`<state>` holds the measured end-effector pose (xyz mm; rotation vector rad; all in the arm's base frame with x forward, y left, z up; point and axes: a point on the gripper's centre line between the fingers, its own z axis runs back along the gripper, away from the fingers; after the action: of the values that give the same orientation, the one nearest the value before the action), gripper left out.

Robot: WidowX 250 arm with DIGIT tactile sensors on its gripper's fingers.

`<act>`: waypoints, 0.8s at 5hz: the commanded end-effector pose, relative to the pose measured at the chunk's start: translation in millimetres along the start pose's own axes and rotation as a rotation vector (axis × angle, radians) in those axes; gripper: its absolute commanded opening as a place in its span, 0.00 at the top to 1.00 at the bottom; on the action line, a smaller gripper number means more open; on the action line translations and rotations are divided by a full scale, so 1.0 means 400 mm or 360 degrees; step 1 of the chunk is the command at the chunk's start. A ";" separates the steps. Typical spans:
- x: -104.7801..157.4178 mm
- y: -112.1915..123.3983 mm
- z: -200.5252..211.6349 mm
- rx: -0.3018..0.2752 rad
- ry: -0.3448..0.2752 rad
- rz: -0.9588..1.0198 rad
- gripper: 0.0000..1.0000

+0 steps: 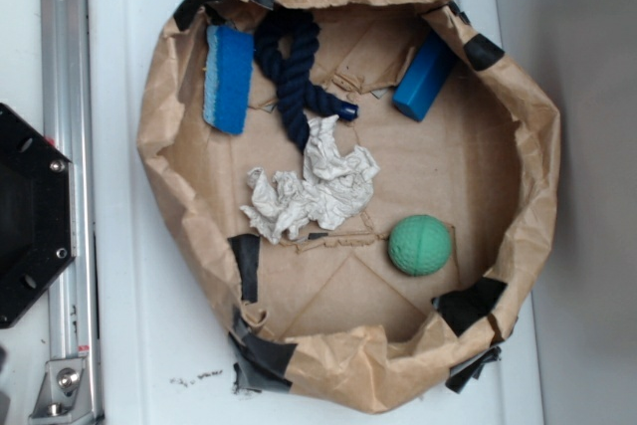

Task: Grab the blue block.

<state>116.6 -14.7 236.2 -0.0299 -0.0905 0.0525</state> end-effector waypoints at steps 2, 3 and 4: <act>0.115 0.038 -0.135 0.0009 -0.0187 0.0191 0.00; 0.249 0.044 -0.232 -0.0088 -0.0420 0.0149 0.00; 0.316 0.071 -0.297 -0.0089 -0.0409 0.0370 0.00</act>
<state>239.8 8.2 109.6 -0.0855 -0.2820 0.2662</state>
